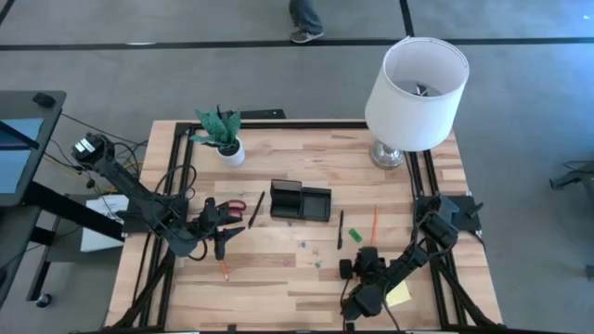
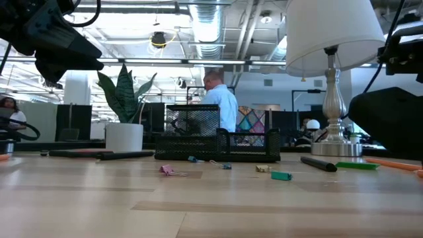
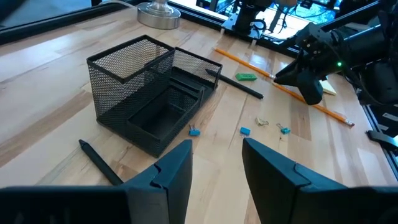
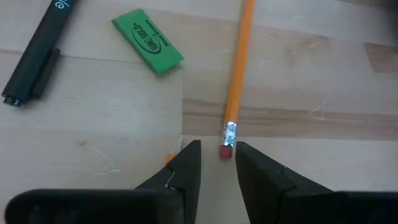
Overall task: Pick and place office supplies into organizer
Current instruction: Put the top right orange pencil into the black desk organizer
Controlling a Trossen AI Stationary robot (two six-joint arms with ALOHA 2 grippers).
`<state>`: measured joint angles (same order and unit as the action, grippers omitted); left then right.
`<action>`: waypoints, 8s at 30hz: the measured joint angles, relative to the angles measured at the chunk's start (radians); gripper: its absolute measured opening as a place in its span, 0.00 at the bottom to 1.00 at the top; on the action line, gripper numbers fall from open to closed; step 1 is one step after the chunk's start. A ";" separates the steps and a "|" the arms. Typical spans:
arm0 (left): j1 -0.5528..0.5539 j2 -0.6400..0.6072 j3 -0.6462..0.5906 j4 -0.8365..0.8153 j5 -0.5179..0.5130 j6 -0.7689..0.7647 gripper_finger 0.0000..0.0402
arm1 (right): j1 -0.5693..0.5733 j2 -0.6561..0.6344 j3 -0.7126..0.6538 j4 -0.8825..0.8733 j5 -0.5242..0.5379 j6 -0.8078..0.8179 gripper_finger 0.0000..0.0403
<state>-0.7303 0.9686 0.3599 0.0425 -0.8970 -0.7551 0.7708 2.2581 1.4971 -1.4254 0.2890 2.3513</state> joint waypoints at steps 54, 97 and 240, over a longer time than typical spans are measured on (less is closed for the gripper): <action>0.000 0.000 0.000 -0.007 -0.002 -0.013 0.34 | 0.014 0.074 0.079 -0.085 0.058 -0.086 0.24; 0.001 0.000 0.000 -0.011 -0.002 -0.009 0.34 | -0.019 0.064 0.007 -0.010 0.029 0.030 0.24; 0.000 0.000 0.000 -0.120 0.048 -0.016 0.34 | -0.056 0.063 -0.014 0.011 0.030 0.132 0.29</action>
<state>-0.7300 0.9686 0.3595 -0.0778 -0.8486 -0.7708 0.7146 2.3207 1.4830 -1.4146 0.3188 2.4830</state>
